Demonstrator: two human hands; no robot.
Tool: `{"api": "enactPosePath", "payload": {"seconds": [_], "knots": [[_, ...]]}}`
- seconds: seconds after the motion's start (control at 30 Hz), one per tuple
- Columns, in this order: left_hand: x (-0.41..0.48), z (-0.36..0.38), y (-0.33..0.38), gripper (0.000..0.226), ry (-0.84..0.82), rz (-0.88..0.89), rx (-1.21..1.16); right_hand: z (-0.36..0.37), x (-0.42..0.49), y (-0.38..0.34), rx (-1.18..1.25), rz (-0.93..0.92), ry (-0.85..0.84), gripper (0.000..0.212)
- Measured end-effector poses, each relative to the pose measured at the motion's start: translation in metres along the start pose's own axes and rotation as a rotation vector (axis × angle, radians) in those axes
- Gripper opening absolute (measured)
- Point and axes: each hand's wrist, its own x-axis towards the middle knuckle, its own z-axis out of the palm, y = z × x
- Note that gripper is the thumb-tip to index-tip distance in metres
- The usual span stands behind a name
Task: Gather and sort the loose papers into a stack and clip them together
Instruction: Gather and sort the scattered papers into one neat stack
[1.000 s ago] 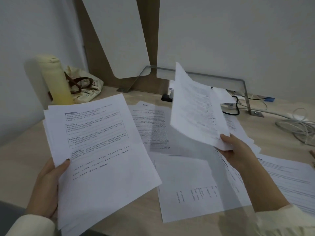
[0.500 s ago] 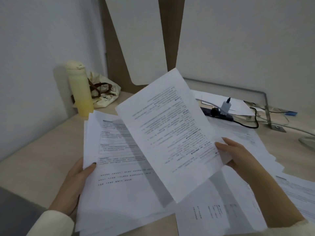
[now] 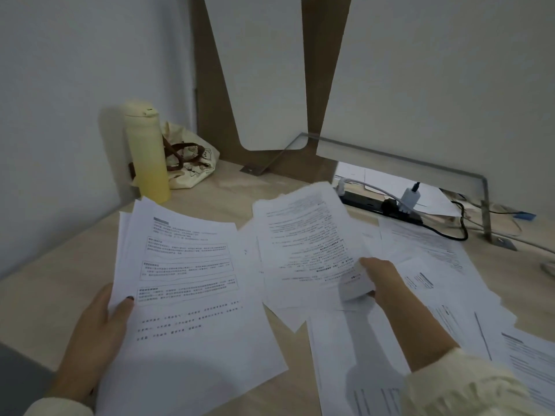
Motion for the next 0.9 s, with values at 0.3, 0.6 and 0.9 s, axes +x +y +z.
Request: {"api": "enactPosePath", "payload": {"seconds": [0.3, 0.6, 0.9], "knots": [[0.005, 0.003, -0.003, 0.031, -0.019, -0.017, 0.048, 0.009, -0.008, 0.001, 0.001, 0.078, -0.21, 0.014], [0.0, 0.003, -0.001, 0.029, -0.058, -0.033, -0.059, 0.013, -0.02, -0.006, -0.387, -0.354, -0.103, 0.057], [-0.004, 0.002, 0.014, 0.025, -0.239, -0.153, -0.318, -0.057, -0.048, -0.082, -0.553, -1.051, 0.395, 0.015]]}}
